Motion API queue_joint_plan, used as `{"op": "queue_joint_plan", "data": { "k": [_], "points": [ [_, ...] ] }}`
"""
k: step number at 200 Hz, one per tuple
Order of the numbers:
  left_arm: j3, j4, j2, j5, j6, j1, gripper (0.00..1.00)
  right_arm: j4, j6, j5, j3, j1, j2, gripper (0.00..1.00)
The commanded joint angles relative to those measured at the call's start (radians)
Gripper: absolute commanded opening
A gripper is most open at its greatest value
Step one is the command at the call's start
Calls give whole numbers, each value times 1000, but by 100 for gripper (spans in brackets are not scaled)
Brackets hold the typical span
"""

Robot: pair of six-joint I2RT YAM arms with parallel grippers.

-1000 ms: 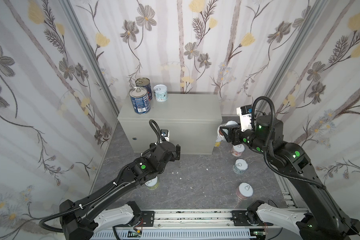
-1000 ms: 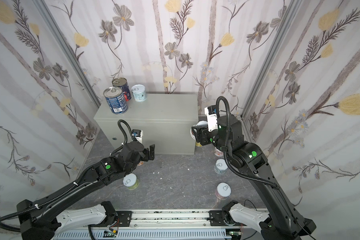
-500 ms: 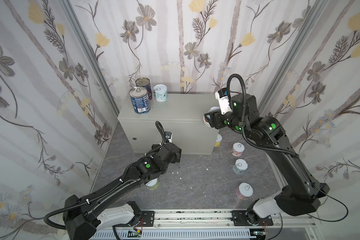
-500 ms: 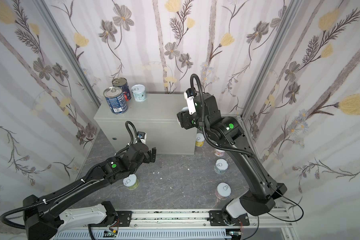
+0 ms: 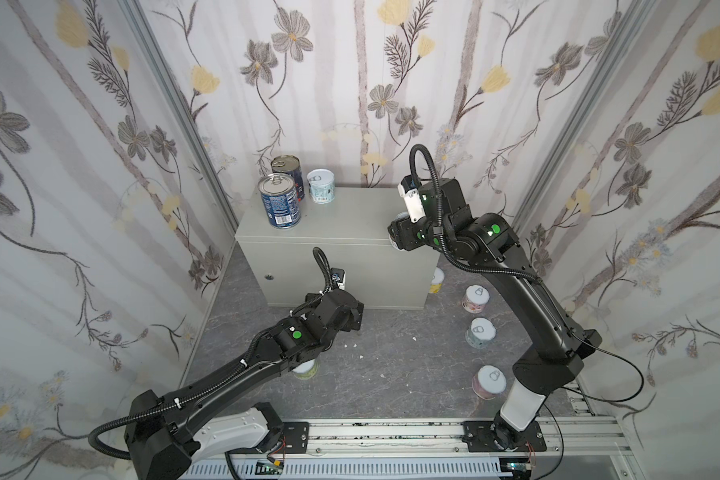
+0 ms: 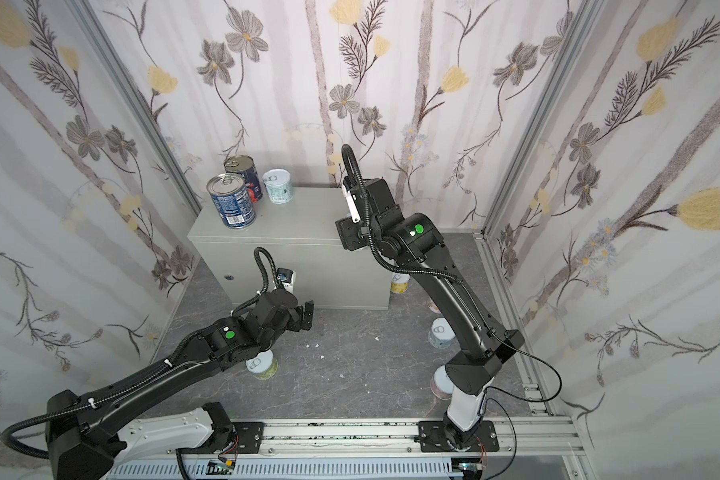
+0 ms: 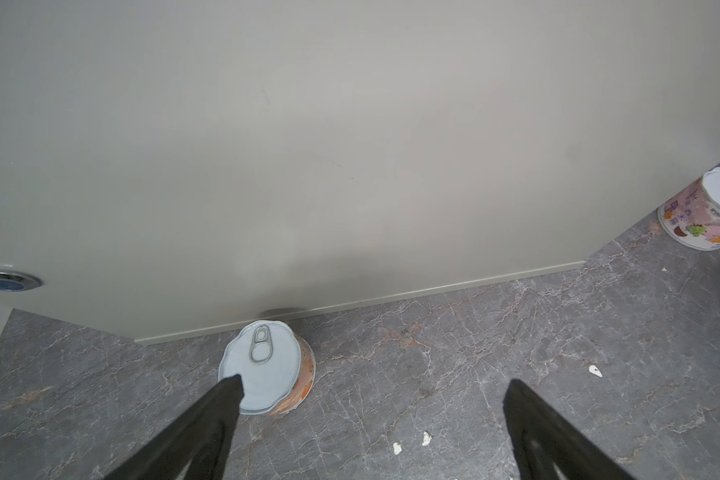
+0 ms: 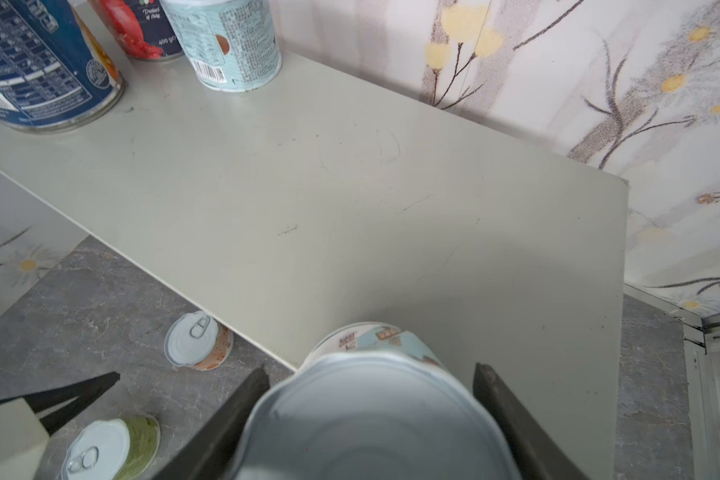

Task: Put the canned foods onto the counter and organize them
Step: 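Carry the teal-labelled can toward the white-lidded can on the cabinet top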

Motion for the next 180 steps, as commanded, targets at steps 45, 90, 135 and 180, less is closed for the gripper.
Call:
{"op": "queue_joint_plan", "data": {
  "k": [45, 90, 135, 180],
  "points": [
    [-8, 36, 19, 58, -34, -1, 100, 57, -10, 40, 87, -1, 97, 58],
    [-4, 35, 17, 55, -29, -1, 100, 104, -11, 9, 87, -19, 144, 69],
    [-3, 34, 20, 56, -36, -1, 100, 158, -3, -19, 88, -42, 182, 75],
    [5, 33, 22, 52, -36, -1, 100, 206, -3, -75, 88, -48, 203, 87]
  ]
}}
